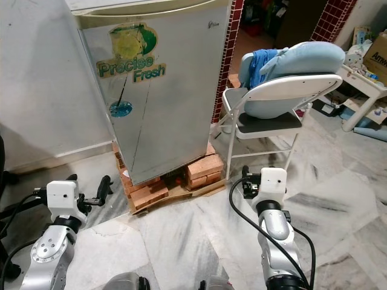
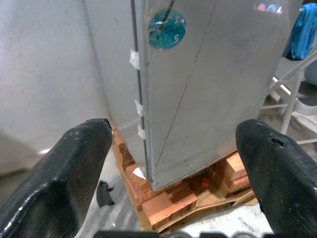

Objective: Restocking fridge

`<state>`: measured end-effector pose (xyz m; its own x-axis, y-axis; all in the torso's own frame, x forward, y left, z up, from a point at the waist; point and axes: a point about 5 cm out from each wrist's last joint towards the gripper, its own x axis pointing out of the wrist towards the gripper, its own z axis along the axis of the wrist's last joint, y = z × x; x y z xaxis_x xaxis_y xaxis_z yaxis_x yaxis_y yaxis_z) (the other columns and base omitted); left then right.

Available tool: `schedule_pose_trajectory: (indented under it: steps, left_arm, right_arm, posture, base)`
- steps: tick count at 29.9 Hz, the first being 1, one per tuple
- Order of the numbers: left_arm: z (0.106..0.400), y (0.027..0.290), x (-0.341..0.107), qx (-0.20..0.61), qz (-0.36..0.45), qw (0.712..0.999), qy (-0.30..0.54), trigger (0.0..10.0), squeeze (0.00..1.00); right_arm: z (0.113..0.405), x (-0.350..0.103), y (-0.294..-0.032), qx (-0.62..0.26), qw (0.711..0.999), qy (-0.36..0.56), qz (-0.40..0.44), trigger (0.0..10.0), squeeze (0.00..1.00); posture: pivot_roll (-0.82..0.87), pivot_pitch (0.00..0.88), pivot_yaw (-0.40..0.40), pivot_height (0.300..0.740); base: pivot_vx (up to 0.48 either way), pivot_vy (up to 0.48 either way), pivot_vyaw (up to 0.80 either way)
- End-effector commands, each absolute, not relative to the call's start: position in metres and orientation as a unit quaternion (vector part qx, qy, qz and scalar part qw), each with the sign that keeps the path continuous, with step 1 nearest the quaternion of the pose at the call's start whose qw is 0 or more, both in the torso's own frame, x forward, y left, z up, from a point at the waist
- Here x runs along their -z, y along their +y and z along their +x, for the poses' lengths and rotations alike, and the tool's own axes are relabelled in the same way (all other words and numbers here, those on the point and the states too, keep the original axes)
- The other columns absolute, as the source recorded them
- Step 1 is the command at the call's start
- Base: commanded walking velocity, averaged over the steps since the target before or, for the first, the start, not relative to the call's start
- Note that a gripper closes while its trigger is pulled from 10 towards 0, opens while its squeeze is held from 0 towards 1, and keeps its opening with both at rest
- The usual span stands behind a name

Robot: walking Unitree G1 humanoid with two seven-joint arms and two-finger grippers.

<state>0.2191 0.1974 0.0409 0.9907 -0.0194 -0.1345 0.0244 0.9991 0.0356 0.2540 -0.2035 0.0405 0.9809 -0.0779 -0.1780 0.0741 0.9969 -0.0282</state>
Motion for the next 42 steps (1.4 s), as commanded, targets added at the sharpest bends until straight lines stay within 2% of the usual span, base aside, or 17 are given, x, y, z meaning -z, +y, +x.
schedule_pose_trajectory:
  steps: [1,7,27,34,42]
  left_arm:
    - [0.219,0.198,-0.041,0.010,0.022,0.997,0.070,10.0,0.00]
    - [0.227,0.192,-0.045,0.022,0.020,0.997,0.066,10.0,0.00]
    - [0.231,0.194,-0.044,0.021,0.028,0.997,0.067,10.0,0.00]
    - [0.237,0.200,-0.049,0.022,0.036,0.997,0.058,10.0,0.00]
    - [0.235,0.193,-0.049,0.035,0.039,0.997,0.056,10.0,0.00]
  right_arm:
    - [0.255,-0.042,-0.201,0.027,0.996,0.090,-0.002,10.0,0.00]
    - [0.256,-0.044,-0.193,0.010,0.997,0.079,0.023,10.0,0.00]
    - [0.265,-0.048,-0.186,-0.014,0.997,0.072,0.039,10.0,0.00]
    - [0.270,-0.052,-0.189,-0.017,0.997,0.066,0.032,10.0,0.00]
    - [0.272,-0.052,-0.186,-0.021,0.997,0.066,0.030,10.0,0.00]
  posture:
    - [0.02,0.000,-0.041,0.740]
    - [0.02,0.000,-0.042,0.740]
    - [0.02,0.000,-0.036,0.740]
    - [0.02,0.000,-0.033,0.740]
    - [0.02,0.000,-0.038,0.740]
  base:
    - [0.000,0.454,0.00]
    - [0.000,0.480,0.00]
    - [0.000,0.480,-0.72]
    - [0.000,0.480,0.00]
    - [0.000,0.480,-0.05]
